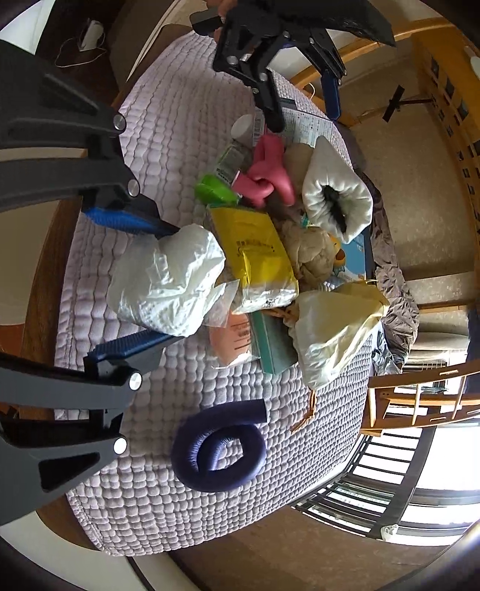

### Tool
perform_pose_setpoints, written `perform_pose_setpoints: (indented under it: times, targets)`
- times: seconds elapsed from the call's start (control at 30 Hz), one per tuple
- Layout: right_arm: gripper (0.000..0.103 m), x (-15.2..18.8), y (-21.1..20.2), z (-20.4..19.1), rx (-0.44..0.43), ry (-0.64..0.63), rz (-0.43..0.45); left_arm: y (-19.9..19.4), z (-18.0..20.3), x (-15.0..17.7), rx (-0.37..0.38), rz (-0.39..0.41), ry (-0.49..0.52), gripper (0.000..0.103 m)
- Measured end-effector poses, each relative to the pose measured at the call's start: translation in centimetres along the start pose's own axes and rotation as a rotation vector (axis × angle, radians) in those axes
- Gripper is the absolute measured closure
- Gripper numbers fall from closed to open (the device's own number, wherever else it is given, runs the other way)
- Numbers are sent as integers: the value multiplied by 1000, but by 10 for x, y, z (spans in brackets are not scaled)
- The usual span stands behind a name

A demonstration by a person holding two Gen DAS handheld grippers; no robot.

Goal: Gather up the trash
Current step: 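Grasp the pink medicine box with the left tool while the right tool grasps the white plastic bag, then carry the pink box and white bag over the white bin with both tools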

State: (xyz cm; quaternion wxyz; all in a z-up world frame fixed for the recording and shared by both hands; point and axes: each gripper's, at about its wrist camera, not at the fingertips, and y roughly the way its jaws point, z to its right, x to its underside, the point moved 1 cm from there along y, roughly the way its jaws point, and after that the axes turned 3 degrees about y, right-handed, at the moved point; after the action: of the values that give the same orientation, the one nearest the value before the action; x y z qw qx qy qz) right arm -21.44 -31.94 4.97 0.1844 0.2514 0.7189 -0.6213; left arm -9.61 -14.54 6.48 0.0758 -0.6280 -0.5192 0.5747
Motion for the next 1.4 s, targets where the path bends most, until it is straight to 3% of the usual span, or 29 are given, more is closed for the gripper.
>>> perform_pose_setpoints:
  times: [0.23,0.4,0.63,0.7,0.97,1.4]
  targets:
    - [55,2,4,0,-14,7,-17,7,15,1,-57,-5,168,1]
    - [55,1,7,-3,-22,0,-26,17,19,0,-53,-15,250,1]
    - [55,0,8,-1,-32,3,-25,12,16,-1,-46,-18,253,6]
    - [55,-2,7,0,-33,6,-23,7,13,-2,-52,-3,221,7]
    - [56,-9,-4,5,-68,28,-10,-22,-11,2,-55,31,-66,7]
    - [56,-8,-9,-13,-100,-16,-6,-51,-18,15,-90,49,-337,7]
